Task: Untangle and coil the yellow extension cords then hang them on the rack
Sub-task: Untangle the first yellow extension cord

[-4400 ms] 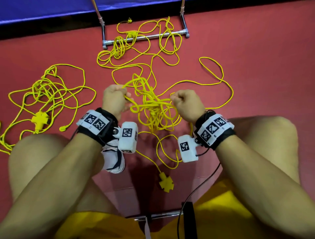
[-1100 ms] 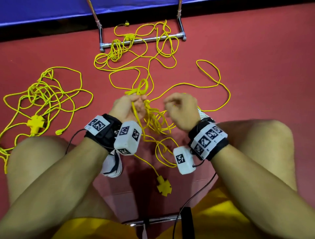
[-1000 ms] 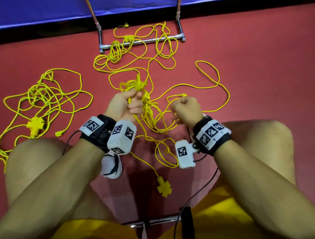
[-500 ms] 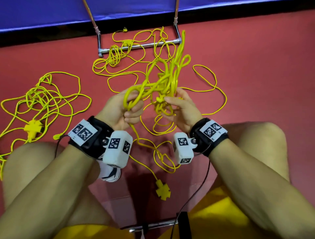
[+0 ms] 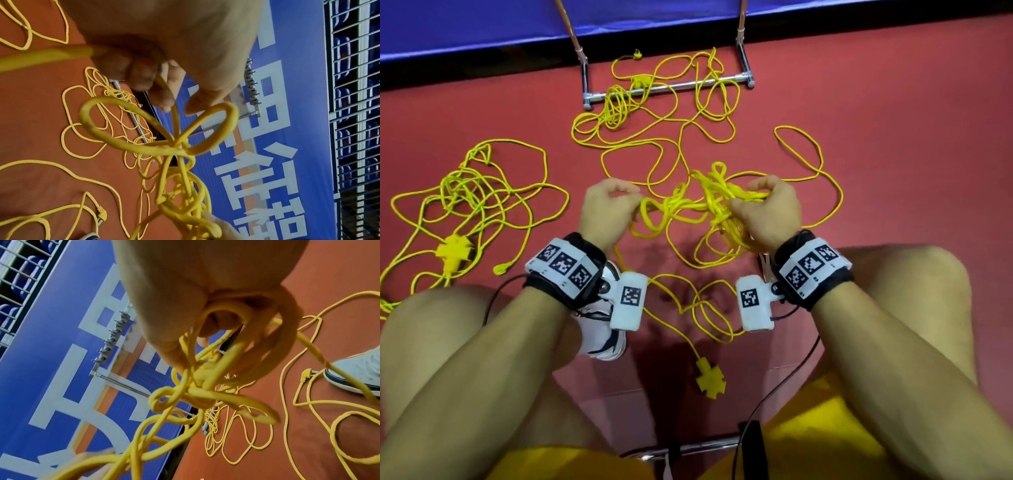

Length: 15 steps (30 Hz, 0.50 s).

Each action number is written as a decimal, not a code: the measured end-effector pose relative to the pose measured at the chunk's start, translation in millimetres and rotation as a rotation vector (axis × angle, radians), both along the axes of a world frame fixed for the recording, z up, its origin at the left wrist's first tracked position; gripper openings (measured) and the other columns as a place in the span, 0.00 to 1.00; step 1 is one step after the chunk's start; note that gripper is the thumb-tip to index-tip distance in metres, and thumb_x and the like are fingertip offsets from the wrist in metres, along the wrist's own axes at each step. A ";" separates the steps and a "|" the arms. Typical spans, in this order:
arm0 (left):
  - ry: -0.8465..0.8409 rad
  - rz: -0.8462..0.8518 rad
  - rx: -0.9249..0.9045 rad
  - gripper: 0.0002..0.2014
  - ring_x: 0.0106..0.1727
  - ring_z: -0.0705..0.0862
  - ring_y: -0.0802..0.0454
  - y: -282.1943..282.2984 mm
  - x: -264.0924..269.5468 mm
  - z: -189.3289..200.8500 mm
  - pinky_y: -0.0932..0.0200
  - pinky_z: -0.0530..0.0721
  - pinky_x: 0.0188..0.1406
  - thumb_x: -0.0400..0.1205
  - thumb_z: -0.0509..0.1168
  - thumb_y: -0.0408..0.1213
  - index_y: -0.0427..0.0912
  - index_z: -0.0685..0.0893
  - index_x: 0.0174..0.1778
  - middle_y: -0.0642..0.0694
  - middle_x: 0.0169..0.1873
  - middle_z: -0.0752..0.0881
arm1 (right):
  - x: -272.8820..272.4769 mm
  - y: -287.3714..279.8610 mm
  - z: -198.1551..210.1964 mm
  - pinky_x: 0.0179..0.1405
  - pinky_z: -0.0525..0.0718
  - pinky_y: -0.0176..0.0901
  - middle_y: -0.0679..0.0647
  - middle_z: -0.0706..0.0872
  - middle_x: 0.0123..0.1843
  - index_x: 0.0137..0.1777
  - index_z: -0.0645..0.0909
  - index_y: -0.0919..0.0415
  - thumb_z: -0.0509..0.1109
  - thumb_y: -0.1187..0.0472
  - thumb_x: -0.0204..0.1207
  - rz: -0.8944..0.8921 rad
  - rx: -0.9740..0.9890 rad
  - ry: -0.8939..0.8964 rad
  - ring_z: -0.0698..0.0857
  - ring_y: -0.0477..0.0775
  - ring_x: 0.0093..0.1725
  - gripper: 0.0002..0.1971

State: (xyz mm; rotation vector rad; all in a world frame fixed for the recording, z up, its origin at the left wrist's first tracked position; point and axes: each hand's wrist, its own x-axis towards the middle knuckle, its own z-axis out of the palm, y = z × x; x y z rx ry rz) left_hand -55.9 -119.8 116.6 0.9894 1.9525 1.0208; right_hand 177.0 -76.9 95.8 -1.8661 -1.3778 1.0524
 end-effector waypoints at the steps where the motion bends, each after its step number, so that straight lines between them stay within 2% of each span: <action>1: -0.013 -0.014 -0.023 0.05 0.15 0.72 0.60 1.4 -2.6 2.7 0.63 0.68 0.18 0.78 0.71 0.41 0.44 0.88 0.39 0.55 0.15 0.79 | 0.2 0.9 -0.4 0.37 0.83 0.48 0.50 0.88 0.34 0.40 0.76 0.47 0.81 0.43 0.56 0.002 -0.004 0.015 0.87 0.56 0.35 0.19; 3: -0.113 -0.097 -0.159 0.23 0.17 0.66 0.53 1.3 -6.6 8.1 0.61 0.60 0.21 0.71 0.69 0.65 0.46 0.90 0.36 0.49 0.21 0.77 | -0.2 0.8 0.4 0.35 0.85 0.52 0.54 0.90 0.35 0.40 0.76 0.47 0.82 0.40 0.52 0.039 -0.004 0.073 0.88 0.59 0.33 0.23; 4: -0.153 -0.157 -0.234 0.30 0.18 0.63 0.52 0.2 -7.2 9.8 0.61 0.56 0.23 0.64 0.68 0.73 0.46 0.89 0.37 0.47 0.24 0.73 | 0.5 0.3 2.3 0.32 0.84 0.51 0.57 0.90 0.34 0.42 0.77 0.48 0.84 0.43 0.53 0.056 0.005 0.123 0.86 0.58 0.29 0.23; 5: -0.172 -0.227 -0.290 0.32 0.20 0.60 0.52 -1.6 -7.6 8.8 0.59 0.54 0.26 0.61 0.68 0.76 0.47 0.88 0.36 0.46 0.25 0.70 | 1.8 -0.1 6.0 0.27 0.82 0.47 0.59 0.89 0.32 0.44 0.77 0.49 0.86 0.49 0.57 0.068 0.008 0.189 0.84 0.55 0.25 0.22; 7: -0.151 -0.385 -0.340 0.26 0.22 0.56 0.51 -7.1 -6.0 5.5 0.55 0.52 0.28 0.62 0.73 0.70 0.47 0.85 0.30 0.48 0.23 0.64 | 5.6 0.7 10.7 0.21 0.76 0.37 0.57 0.82 0.28 0.52 0.78 0.57 0.86 0.63 0.63 0.042 0.003 0.339 0.78 0.46 0.19 0.22; 8: -0.155 -0.451 -0.355 0.22 0.23 0.55 0.52 -9.1 -4.4 3.4 0.54 0.51 0.29 0.64 0.76 0.63 0.46 0.84 0.26 0.48 0.21 0.61 | 7.5 2.1 12.8 0.19 0.74 0.35 0.55 0.78 0.27 0.55 0.77 0.59 0.85 0.65 0.65 0.019 0.017 0.367 0.76 0.44 0.18 0.23; 9: -0.192 -0.499 -0.361 0.19 0.23 0.54 0.52 -10.7 -2.5 0.6 0.55 0.50 0.28 0.68 0.77 0.56 0.45 0.82 0.23 0.48 0.20 0.60 | 8.8 3.8 12.8 0.19 0.75 0.37 0.55 0.77 0.28 0.57 0.77 0.59 0.85 0.64 0.65 -0.003 0.043 0.356 0.76 0.45 0.20 0.25; 10: -0.270 -0.518 -0.359 0.17 0.21 0.54 0.54 -11.5 0.2 -1.3 0.58 0.49 0.26 0.71 0.76 0.50 0.45 0.82 0.23 0.49 0.19 0.60 | 9.2 5.2 11.1 0.22 0.79 0.42 0.55 0.78 0.30 0.60 0.77 0.56 0.86 0.58 0.64 -0.018 0.077 0.318 0.80 0.48 0.24 0.27; 11: -0.383 -0.497 -0.357 0.13 0.19 0.54 0.55 -12.2 3.7 -0.5 0.61 0.49 0.23 0.74 0.74 0.47 0.43 0.84 0.29 0.50 0.18 0.61 | 9.3 6.1 9.7 0.30 0.85 0.50 0.55 0.82 0.34 0.62 0.77 0.52 0.85 0.49 0.62 -0.020 0.095 0.253 0.85 0.53 0.31 0.30; 12: -0.510 -0.456 -0.356 0.14 0.17 0.55 0.58 -12.3 6.3 1.3 0.64 0.49 0.20 0.76 0.69 0.46 0.37 0.86 0.38 0.53 0.17 0.61 | 10.6 7.2 6.7 0.43 0.88 0.57 0.54 0.86 0.41 0.65 0.76 0.48 0.82 0.40 0.61 -0.010 0.085 0.160 0.88 0.57 0.41 0.34; 14: -0.738 -0.379 -0.351 0.18 0.15 0.54 0.62 -9.9 9.2 5.2 0.66 0.49 0.17 0.77 0.63 0.47 0.32 0.83 0.47 0.56 0.18 0.56 | 14.3 7.6 5.8 0.66 0.81 0.57 0.55 0.87 0.58 0.76 0.70 0.46 0.74 0.32 0.68 0.097 -0.007 0.011 0.84 0.60 0.63 0.39; 15: -0.835 -0.353 -0.342 0.17 0.15 0.52 0.62 -8.8 10.8 7.7 0.66 0.50 0.16 0.77 0.62 0.47 0.34 0.82 0.47 0.56 0.19 0.53 | 16.8 7.4 4.7 0.72 0.76 0.56 0.57 0.84 0.67 0.80 0.66 0.47 0.69 0.31 0.72 0.153 -0.070 -0.026 0.80 0.61 0.70 0.40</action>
